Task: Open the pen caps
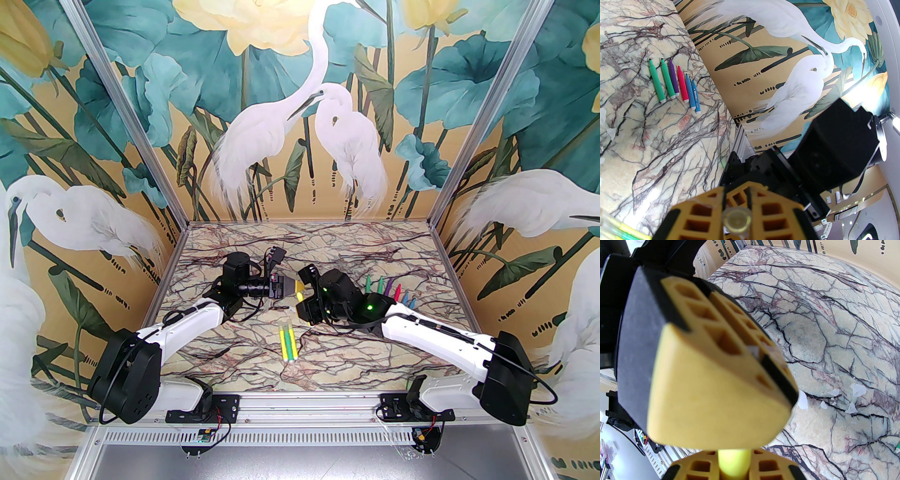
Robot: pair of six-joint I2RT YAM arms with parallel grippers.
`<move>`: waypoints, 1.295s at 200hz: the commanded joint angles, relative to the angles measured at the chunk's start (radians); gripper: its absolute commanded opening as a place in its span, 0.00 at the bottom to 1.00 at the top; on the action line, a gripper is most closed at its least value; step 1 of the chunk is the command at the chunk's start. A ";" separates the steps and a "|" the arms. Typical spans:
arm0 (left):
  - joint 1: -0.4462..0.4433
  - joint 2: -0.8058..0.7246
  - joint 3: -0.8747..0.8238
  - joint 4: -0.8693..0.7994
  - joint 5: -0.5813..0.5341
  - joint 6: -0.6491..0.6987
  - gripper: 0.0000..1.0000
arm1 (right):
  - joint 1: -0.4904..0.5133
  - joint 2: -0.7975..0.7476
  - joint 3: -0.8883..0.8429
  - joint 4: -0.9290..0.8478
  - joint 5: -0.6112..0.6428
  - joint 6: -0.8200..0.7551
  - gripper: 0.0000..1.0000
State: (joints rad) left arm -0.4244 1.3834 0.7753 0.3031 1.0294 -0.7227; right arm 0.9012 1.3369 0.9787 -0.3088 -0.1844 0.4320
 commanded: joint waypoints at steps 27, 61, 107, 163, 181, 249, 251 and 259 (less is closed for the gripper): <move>0.059 0.012 0.036 0.084 -0.073 -0.081 0.00 | 0.005 -0.050 -0.062 -0.091 -0.021 -0.010 0.07; 0.066 0.019 0.040 0.078 -0.089 -0.081 0.00 | 0.005 -0.075 -0.083 -0.100 -0.019 -0.007 0.07; 0.081 0.018 0.053 0.051 -0.104 -0.081 0.00 | 0.005 -0.108 -0.112 -0.110 -0.014 -0.007 0.06; 0.093 0.022 0.062 0.025 -0.113 -0.081 0.00 | 0.005 -0.131 -0.133 -0.113 -0.010 -0.007 0.06; 0.096 0.022 0.064 0.021 -0.118 -0.083 0.00 | 0.005 -0.134 -0.139 -0.118 -0.012 -0.009 0.06; 0.109 0.022 0.068 0.018 -0.120 -0.094 0.00 | 0.005 -0.151 -0.160 -0.126 0.006 -0.017 0.05; 0.109 0.021 0.068 0.017 -0.120 -0.094 0.00 | 0.005 -0.153 -0.160 -0.127 0.008 -0.017 0.05; 0.111 0.022 0.071 0.000 -0.125 -0.086 0.00 | 0.005 -0.158 -0.160 -0.131 0.033 -0.011 0.05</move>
State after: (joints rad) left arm -0.3145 1.3941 0.8211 0.3073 0.9375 -0.8066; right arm 0.9020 1.2091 0.8253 -0.4072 -0.1841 0.4267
